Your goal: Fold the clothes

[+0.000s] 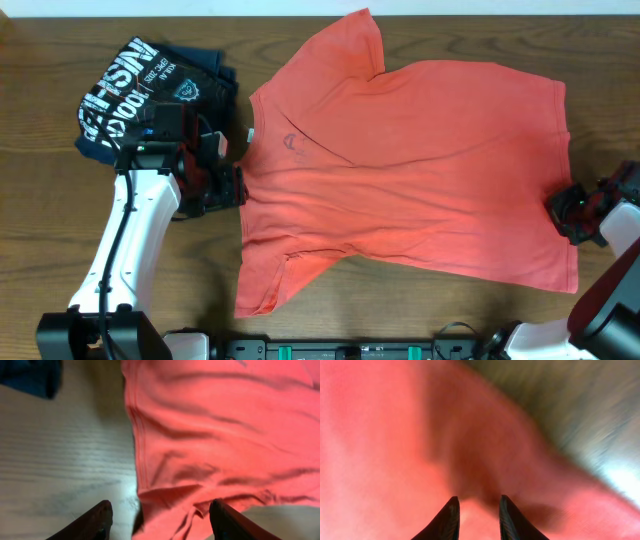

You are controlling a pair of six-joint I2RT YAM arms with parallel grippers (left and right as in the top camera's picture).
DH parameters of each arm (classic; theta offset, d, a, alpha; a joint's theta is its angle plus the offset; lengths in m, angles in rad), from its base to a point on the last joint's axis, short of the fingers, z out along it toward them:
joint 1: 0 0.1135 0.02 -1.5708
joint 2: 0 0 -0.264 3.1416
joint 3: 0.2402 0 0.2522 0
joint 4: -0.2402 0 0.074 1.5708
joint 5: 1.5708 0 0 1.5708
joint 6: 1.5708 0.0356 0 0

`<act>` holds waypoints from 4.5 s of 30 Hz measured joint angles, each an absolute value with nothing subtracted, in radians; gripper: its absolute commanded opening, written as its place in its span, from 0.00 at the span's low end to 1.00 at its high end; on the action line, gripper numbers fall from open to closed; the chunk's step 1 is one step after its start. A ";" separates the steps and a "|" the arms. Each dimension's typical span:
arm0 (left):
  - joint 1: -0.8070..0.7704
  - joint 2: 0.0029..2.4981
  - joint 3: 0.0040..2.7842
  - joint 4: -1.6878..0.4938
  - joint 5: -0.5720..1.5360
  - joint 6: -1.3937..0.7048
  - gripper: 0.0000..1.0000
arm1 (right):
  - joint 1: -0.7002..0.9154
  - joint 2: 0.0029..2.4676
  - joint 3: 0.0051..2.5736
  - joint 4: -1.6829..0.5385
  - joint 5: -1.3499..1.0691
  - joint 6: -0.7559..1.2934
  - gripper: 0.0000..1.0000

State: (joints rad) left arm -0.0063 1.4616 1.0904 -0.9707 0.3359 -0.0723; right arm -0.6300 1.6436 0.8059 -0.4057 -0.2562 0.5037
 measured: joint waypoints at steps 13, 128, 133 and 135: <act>-0.301 1.462 0.992 -1.002 0.376 -0.025 0.65 | -0.636 1.252 0.809 -0.722 -0.386 0.461 0.35; -0.659 1.234 1.129 -1.144 0.097 0.035 0.06 | -0.826 1.124 0.766 -0.770 -0.133 0.628 0.01; -0.659 1.242 1.129 -1.006 0.020 0.070 0.06 | -0.822 1.236 0.765 -0.655 -0.174 0.656 0.01; -0.659 1.261 1.129 -0.947 -0.009 0.102 0.06 | -0.813 1.287 0.766 -0.594 -0.192 0.662 0.01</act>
State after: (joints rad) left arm -0.6586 1.2606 1.1294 -0.9474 -0.0086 0.1020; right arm -0.8127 1.2865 0.7658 -0.5938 -0.1925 0.6624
